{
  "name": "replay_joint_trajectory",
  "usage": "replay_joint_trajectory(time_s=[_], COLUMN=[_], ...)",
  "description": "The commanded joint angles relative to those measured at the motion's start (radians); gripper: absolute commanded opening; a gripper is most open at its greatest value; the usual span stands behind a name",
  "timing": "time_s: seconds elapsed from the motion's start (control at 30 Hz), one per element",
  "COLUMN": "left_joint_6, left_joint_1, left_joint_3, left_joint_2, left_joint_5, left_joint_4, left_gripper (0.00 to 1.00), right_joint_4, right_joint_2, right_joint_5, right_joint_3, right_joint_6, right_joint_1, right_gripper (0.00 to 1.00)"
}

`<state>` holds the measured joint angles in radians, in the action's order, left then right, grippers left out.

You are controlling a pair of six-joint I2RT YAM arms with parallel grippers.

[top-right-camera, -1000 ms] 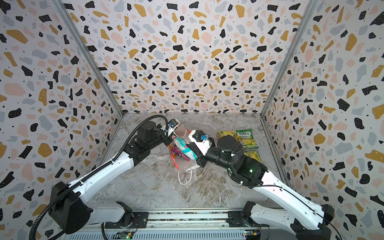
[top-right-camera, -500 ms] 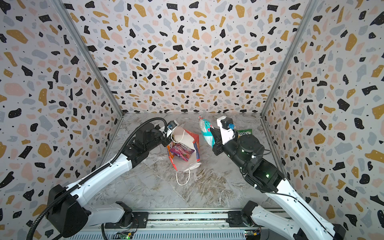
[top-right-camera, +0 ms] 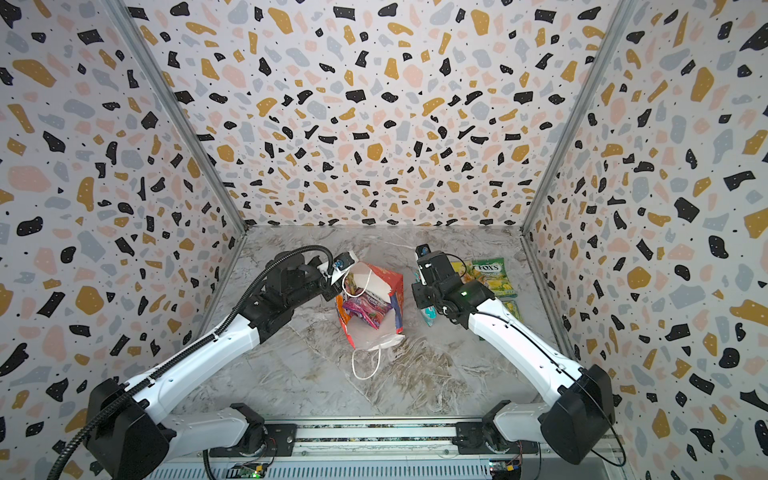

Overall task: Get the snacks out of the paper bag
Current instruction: 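Lower the teal packet onto the table beside the green packets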

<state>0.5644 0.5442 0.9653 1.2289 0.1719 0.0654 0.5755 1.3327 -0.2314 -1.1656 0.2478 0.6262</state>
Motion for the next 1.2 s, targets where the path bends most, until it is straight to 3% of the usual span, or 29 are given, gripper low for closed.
replay_joint_trajectory(time_s=[0.0,0.23,0.43,0.67,0.97,1.17], left_joint_6=[0.005,0.001,-0.006,-0.007,-0.014,-0.013], left_joint_1=[-0.003,-0.003,-0.003,-0.003,-0.003,-0.003], left_joint_3=[0.011,0.024,0.020,0.006,0.011,0.012], left_joint_2=[-0.019,-0.005,-0.013,-0.028,-0.021,-0.020], left_joint_5=[0.019,0.031,0.018,0.015,0.021,0.020], left_joint_4=[0.136,0.127,0.139,0.154,0.157,0.155], left_gripper=[0.00,0.00,0.00,0.00,0.00,0.00], right_joint_4=[0.074,0.128,0.035,-0.125,-0.201,-0.208], right_joint_2=[0.030,0.115,0.171,0.192,0.282,0.320], right_joint_5=[-0.062,-0.188,-0.134,0.067,0.073,0.044], right_joint_3=[-0.026,-0.018,0.031,0.116,0.135,0.129], right_joint_6=[0.077,0.168,0.195,0.209,0.146,0.194], right_joint_1=[0.001,0.014,-0.008,-0.102,-0.115,-0.129], right_gripper=[0.00,0.00,0.00,0.01,0.06,0.09])
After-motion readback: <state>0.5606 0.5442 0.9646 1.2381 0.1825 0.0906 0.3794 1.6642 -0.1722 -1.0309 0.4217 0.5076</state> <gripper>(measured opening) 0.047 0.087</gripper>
